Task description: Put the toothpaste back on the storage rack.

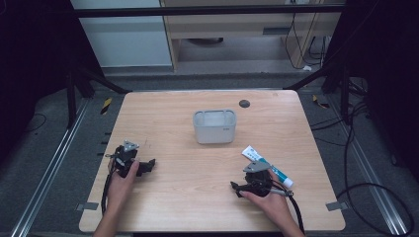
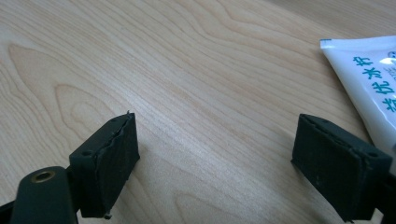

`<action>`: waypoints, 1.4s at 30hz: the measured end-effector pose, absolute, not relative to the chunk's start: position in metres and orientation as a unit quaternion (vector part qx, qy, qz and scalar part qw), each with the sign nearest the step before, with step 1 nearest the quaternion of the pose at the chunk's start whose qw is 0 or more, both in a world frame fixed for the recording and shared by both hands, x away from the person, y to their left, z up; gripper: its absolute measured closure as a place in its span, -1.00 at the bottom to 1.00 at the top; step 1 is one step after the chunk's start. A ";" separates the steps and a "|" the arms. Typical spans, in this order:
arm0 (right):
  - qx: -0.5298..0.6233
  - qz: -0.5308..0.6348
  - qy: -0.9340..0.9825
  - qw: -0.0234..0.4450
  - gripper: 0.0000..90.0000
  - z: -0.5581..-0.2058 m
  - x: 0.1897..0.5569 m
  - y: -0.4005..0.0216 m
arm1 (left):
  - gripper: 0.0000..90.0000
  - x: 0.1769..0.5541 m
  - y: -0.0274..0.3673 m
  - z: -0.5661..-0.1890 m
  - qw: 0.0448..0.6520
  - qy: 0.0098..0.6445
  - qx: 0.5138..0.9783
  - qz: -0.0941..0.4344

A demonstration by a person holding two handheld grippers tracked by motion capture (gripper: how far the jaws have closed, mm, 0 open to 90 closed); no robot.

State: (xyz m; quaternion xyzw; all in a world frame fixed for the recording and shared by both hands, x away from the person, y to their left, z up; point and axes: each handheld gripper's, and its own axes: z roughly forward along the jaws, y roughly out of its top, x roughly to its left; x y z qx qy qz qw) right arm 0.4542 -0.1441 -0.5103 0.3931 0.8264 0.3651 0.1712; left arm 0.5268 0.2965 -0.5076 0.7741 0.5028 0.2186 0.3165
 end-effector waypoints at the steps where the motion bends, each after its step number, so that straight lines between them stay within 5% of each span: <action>1: 0.393 0.365 0.826 0.171 -0.68 -0.510 0.454 -0.144 | -1.00 0.527 0.297 -0.508 0.317 0.503 0.774 0.219; 14: 0.377 0.316 0.852 0.179 -0.80 -0.469 0.446 -0.171 | -1.00 0.527 0.297 -0.508 0.317 0.503 0.774 0.219; 26: 0.379 0.267 0.868 0.177 -0.01 -0.415 0.472 -0.206 | -1.00 0.527 0.297 -0.508 0.317 0.503 0.774 0.219; 42: 0.386 0.184 0.894 0.133 0.23 -0.420 0.514 -0.204 | -1.00 0.526 0.297 -0.508 0.316 0.504 0.773 0.219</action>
